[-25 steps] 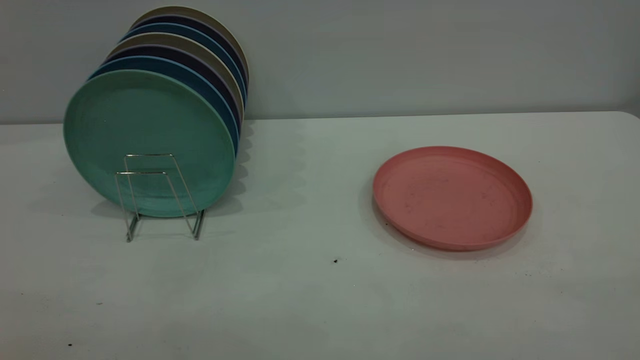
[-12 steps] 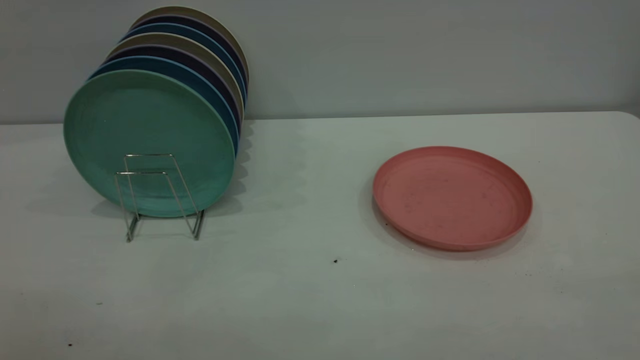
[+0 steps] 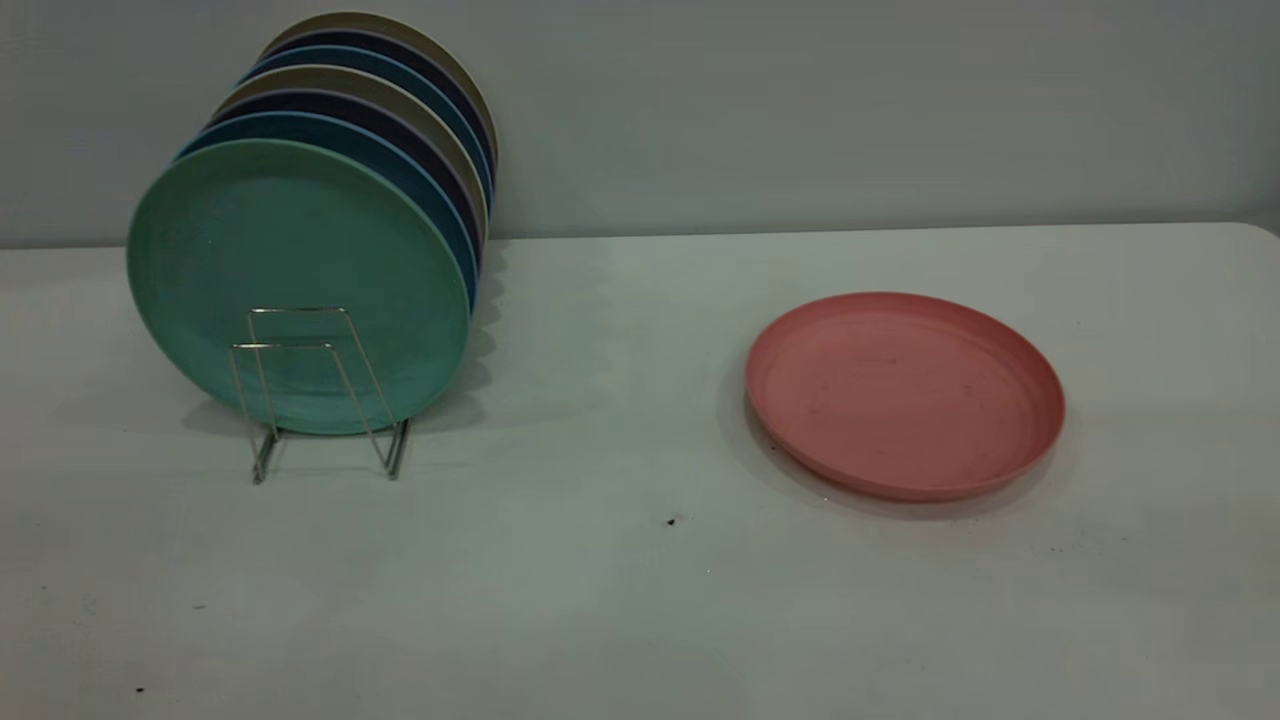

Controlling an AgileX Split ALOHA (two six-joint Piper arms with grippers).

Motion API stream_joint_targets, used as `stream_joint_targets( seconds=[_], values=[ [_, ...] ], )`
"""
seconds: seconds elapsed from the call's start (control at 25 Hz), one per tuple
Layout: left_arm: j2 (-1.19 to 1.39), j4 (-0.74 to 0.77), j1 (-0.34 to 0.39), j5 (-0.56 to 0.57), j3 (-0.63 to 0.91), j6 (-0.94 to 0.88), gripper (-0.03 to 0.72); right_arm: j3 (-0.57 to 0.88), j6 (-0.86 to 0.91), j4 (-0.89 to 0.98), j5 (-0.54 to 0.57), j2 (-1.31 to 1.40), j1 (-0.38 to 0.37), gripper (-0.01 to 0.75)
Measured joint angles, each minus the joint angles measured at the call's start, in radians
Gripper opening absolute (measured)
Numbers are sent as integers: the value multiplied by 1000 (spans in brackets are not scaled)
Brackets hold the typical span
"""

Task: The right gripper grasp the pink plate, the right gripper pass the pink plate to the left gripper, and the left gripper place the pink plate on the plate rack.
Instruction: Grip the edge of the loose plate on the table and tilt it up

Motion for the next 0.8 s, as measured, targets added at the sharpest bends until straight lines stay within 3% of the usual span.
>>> stream_joint_targets(
  seconds=[0.2, 0.4, 0.6, 0.8],
  values=[
    [278, -87, 0, -131, -102, 50, 562, -17, -89, 42, -179, 229, 0, 522],
    [526, -248, 0, -173, -213, 227, 563, -31, -150, 131, -298, 492, 0, 522],
    [727, -441, -8, -186, -345, 393, 563, -114, -307, 254, -352, 734, 0, 522],
    [893, -606, -94, -188, -456, 515, 563, -223, -495, 421, -353, 939, -3, 505]
  ],
)
